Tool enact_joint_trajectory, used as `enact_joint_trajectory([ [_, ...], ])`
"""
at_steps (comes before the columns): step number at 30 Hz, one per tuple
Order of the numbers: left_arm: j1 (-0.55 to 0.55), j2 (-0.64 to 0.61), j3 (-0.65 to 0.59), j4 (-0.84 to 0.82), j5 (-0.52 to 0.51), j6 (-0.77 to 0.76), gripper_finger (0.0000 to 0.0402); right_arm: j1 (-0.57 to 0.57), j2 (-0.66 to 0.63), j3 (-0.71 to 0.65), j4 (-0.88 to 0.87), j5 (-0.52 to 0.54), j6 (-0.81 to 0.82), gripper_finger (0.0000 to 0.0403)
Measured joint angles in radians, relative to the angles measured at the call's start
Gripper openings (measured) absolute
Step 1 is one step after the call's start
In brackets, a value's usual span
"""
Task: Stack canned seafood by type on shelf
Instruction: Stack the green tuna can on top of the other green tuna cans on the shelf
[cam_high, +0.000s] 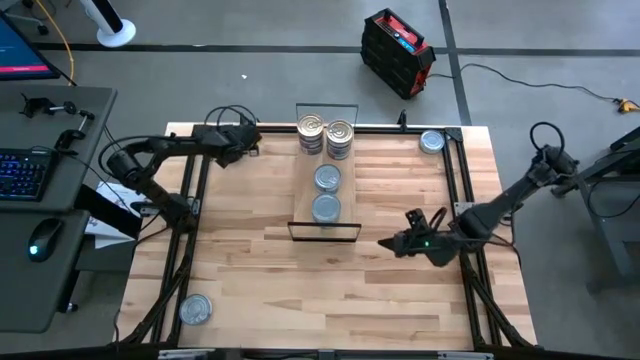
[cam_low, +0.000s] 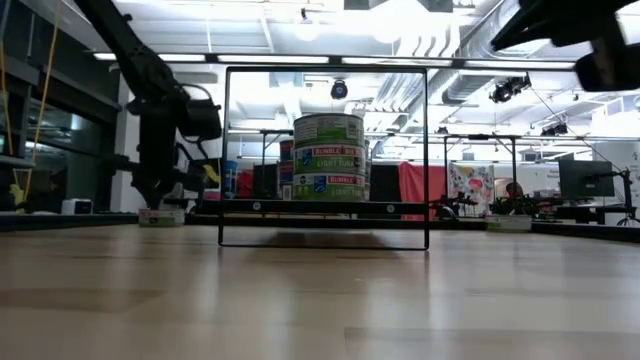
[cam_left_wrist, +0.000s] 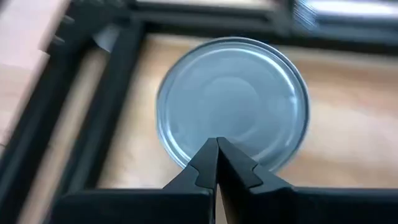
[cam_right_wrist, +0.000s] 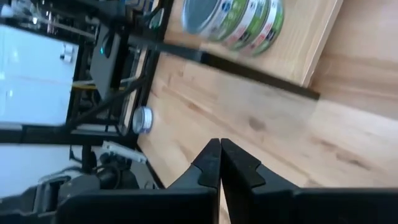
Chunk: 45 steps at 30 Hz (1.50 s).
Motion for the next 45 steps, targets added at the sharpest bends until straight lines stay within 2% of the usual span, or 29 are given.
enact_joint_trajectory([
  [2, -0.059, -0.001, 0.002, -0.039, 0.032, -0.014, 0.0000, 0.028, 0.000, 0.000, 0.000, -0.001, -0.003, 0.0000],
  [7, -0.281, -0.002, 0.002, -0.194, 0.025, -0.036, 0.0000, 0.090, 0.000, 0.000, -0.004, -0.028, -0.034, 0.0000],
  [12, -0.577, -0.003, -0.001, -0.388, 0.044, -0.217, 0.0000, 0.122, 0.000, 0.000, -0.049, -0.094, -0.062, 0.0000],
  [18, -0.994, -0.006, 0.061, -0.526, 0.246, -0.517, 0.0000, 0.124, 0.000, 0.000, -0.068, -0.251, -0.100, 0.0000],
  [22, -1.246, -0.003, 0.145, -0.478, 0.376, -0.674, 0.0000, 0.124, 0.006, 0.000, -0.064, -0.284, -0.116, 0.0000],
  [24, -1.353, 0.000, 0.176, -0.429, 0.393, -0.730, 0.0000, 0.124, 0.022, 0.000, -0.037, -0.297, -0.118, 0.0000],
  [28, -1.521, 0.018, 0.193, -0.168, 0.389, -0.769, 0.0000, 0.121, 0.099, 0.000, 0.075, -0.391, -0.135, 0.0000],
  [31, -1.599, 0.080, 0.196, 0.012, 0.355, -0.762, 0.0000, 0.121, 0.196, 0.000, 0.214, -0.460, -0.120, 0.0000],
  [35, -1.627, 0.192, 0.227, 0.173, 0.331, -0.746, 0.0000, 0.128, 0.346, 0.021, 0.376, -0.502, -0.091, 0.0000],
  [37, -1.626, 0.233, 0.262, 0.187, 0.294, -0.692, 0.0000, 0.134, 0.410, 0.072, 0.382, -0.503, -0.072, 0.0000],
  [41, -1.599, 0.290, 0.315, 0.236, 0.140, -0.505, 0.0000, 0.136, 0.523, 0.219, 0.364, -0.503, -0.104, 0.0000],
  [43, -1.568, 0.315, 0.330, 0.294, 0.094, -0.390, 0.0000, 0.134, 0.575, 0.310, 0.315, -0.503, -0.138, 0.0000],
  [45, -1.534, 0.344, 0.346, 0.370, 0.091, -0.271, 0.0000, 0.126, 0.625, 0.406, 0.200, -0.503, -0.169, 0.0000],
])
